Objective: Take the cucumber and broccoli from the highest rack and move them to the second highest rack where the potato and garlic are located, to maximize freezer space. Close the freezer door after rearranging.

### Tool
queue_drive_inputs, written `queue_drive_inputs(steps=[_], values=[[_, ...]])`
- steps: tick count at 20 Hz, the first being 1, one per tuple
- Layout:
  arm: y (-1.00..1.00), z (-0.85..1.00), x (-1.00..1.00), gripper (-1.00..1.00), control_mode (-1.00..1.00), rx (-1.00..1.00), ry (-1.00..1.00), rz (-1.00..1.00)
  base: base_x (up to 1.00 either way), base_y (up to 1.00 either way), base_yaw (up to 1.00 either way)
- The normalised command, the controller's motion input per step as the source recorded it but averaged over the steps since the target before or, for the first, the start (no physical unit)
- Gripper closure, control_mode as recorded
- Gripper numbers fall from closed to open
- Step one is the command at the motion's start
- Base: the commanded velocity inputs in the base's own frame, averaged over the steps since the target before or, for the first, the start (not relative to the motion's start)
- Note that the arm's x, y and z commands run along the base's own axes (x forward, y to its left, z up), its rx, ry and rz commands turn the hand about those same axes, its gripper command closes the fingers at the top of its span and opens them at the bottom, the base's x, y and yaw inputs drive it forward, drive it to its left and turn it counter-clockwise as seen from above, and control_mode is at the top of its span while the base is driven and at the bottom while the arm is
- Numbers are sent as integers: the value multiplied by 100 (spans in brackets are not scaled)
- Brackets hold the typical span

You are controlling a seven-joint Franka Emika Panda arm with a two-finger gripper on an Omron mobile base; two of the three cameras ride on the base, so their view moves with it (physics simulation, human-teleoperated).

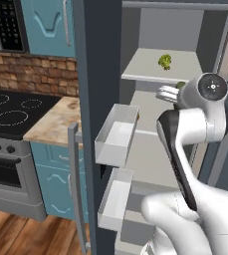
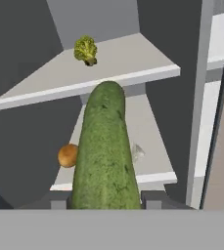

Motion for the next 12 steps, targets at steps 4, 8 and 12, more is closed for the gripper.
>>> queue_drive_inputs(steps=[4, 8, 12], values=[[1, -49, -28, 100, -100, 0, 8, 12, 0, 0, 0], [0, -35, 20, 100, -100, 0, 7, 0, 0, 0, 0], [0, -29, 46, 100, -100, 0, 0, 0, 0, 0, 0]])
